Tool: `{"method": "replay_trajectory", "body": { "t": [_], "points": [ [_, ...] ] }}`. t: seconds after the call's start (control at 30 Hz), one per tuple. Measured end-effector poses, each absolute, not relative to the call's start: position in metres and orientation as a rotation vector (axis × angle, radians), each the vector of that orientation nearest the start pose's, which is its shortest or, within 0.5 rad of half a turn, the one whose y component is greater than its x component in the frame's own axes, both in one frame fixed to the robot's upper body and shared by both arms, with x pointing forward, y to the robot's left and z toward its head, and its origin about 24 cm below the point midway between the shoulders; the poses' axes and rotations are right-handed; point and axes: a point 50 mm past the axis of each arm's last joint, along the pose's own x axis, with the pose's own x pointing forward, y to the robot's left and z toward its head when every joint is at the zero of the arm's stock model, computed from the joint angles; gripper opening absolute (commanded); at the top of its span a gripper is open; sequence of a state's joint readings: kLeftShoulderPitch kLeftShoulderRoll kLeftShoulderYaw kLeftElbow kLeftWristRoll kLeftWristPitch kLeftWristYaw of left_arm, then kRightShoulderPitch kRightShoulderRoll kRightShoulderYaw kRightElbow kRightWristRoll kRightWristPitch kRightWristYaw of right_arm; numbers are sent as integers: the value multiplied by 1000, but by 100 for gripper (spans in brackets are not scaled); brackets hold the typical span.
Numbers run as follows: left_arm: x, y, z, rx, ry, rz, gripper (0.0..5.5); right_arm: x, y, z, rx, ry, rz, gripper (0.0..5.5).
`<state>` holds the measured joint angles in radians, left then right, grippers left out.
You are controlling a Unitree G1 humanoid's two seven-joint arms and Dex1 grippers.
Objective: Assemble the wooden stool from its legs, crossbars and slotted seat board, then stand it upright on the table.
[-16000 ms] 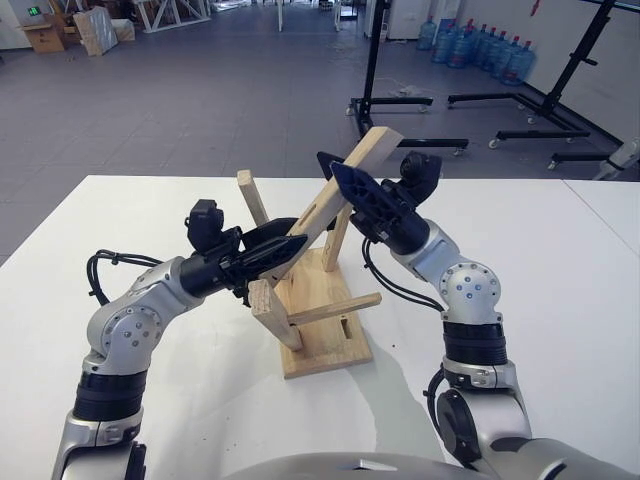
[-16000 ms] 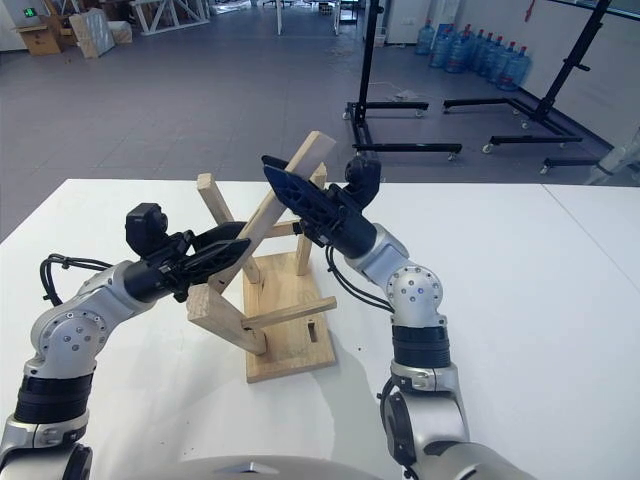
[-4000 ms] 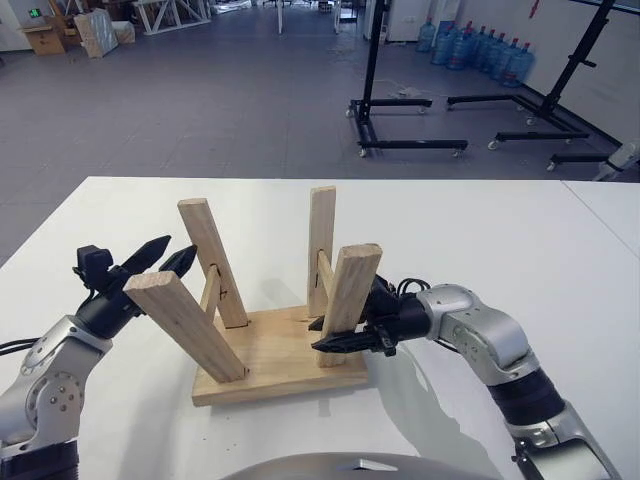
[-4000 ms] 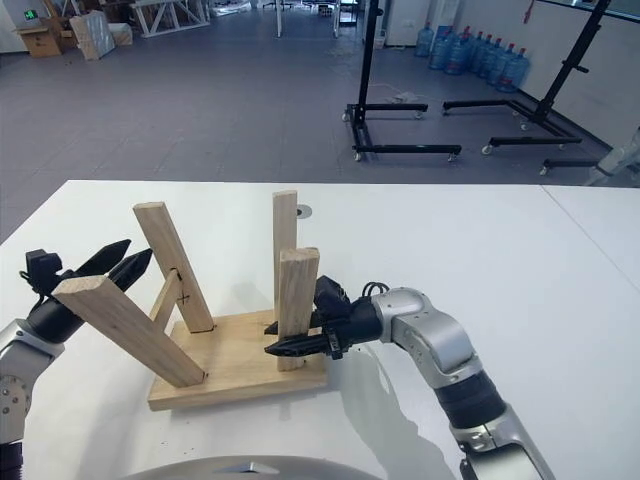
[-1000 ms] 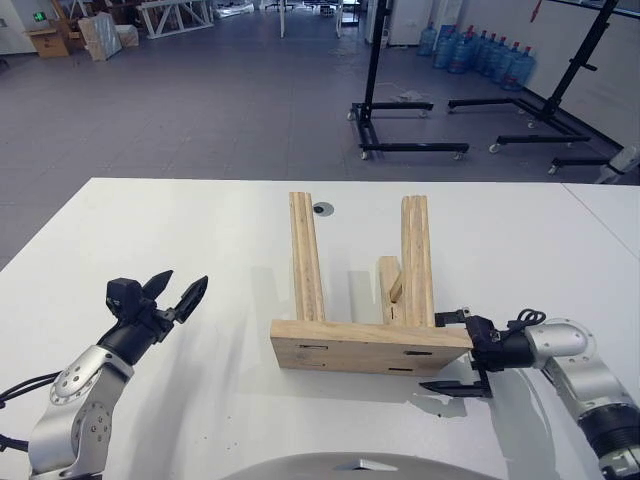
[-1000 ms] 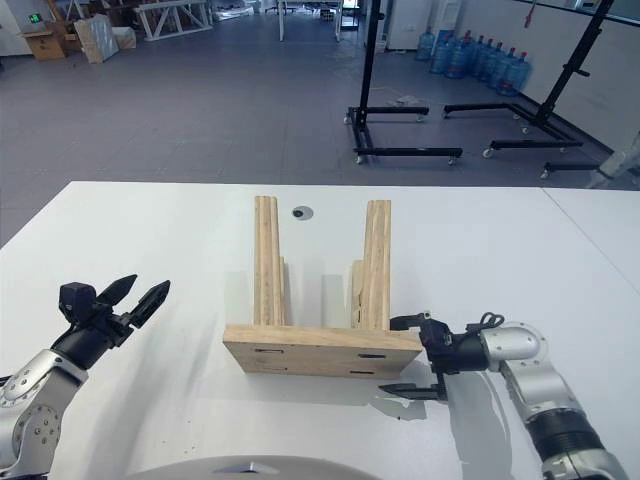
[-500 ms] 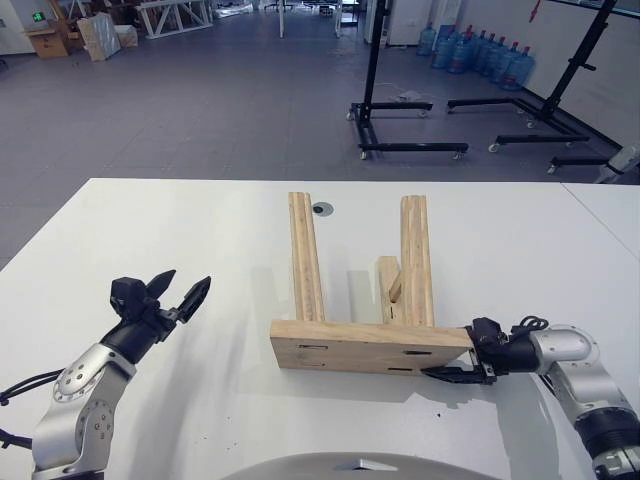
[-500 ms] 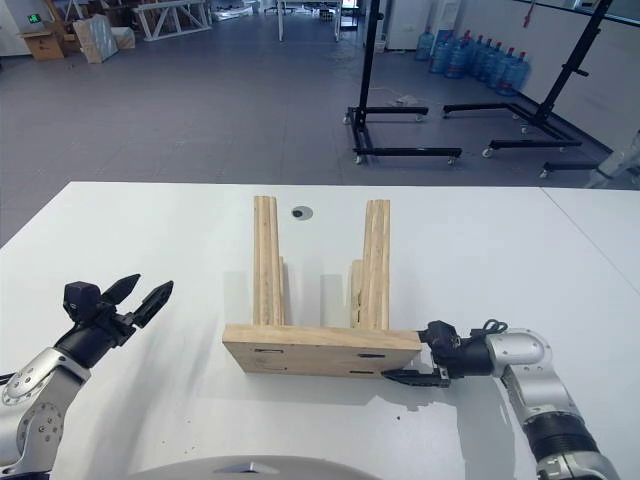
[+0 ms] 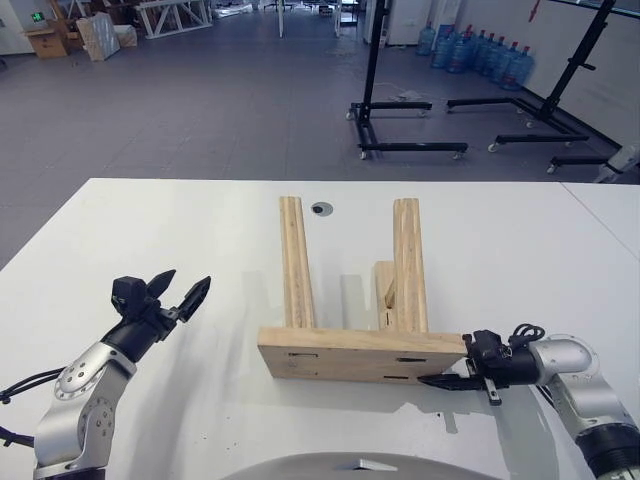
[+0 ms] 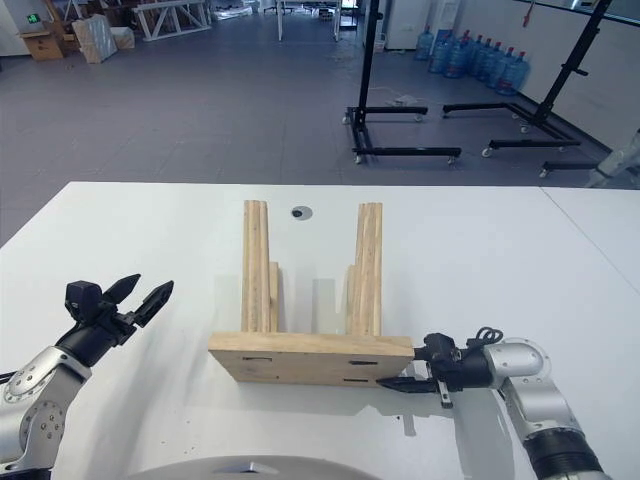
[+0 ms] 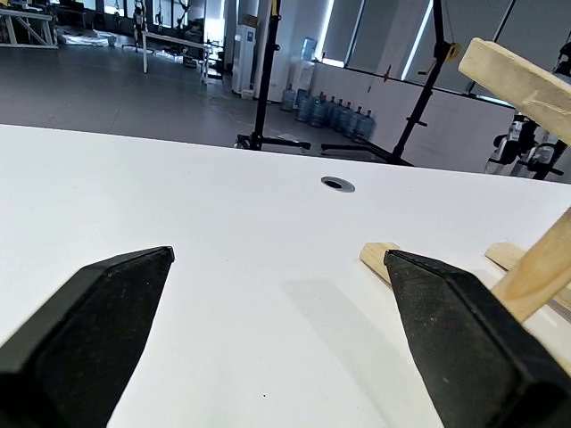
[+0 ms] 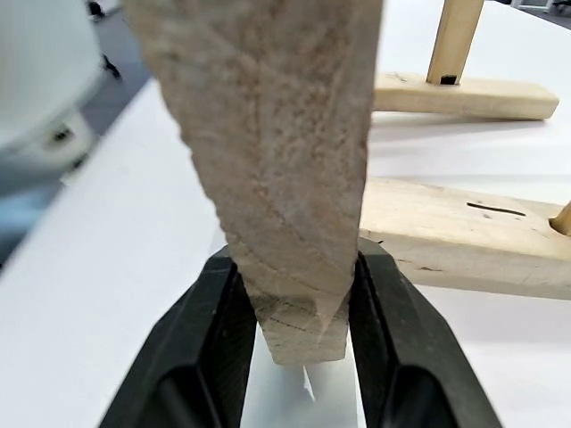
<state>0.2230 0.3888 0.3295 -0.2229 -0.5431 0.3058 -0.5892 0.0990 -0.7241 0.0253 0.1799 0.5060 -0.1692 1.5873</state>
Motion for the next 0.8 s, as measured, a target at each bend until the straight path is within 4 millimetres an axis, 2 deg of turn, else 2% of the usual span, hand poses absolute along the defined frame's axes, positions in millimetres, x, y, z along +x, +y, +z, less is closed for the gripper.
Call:
{"method": "replay_trajectory", "body": {
  "t": [0.1, 0.27, 0.43, 0.57, 0.67, 0.8],
  "points": [
    [194, 266, 61, -201, 126, -297, 433, 185, -250, 66, 116, 299, 1477, 133],
    [181, 279, 41, -257, 173, -226, 433, 194, -253, 82, 270, 380, 1437, 133],
    [178, 280, 32, -288, 180, -198, 433, 230, -262, 108, 541, 407, 1325, 133],
    [178, 280, 26, -300, 188, -189, 433, 228, -264, 124, 688, 498, 1340, 133],
    [179, 278, 25, -305, 183, -190, 433, 256, -217, 141, 772, 482, 1318, 133],
    [181, 274, 24, -315, 177, -199, 433, 279, -154, 158, 855, 477, 1292, 132]
  ]
}}
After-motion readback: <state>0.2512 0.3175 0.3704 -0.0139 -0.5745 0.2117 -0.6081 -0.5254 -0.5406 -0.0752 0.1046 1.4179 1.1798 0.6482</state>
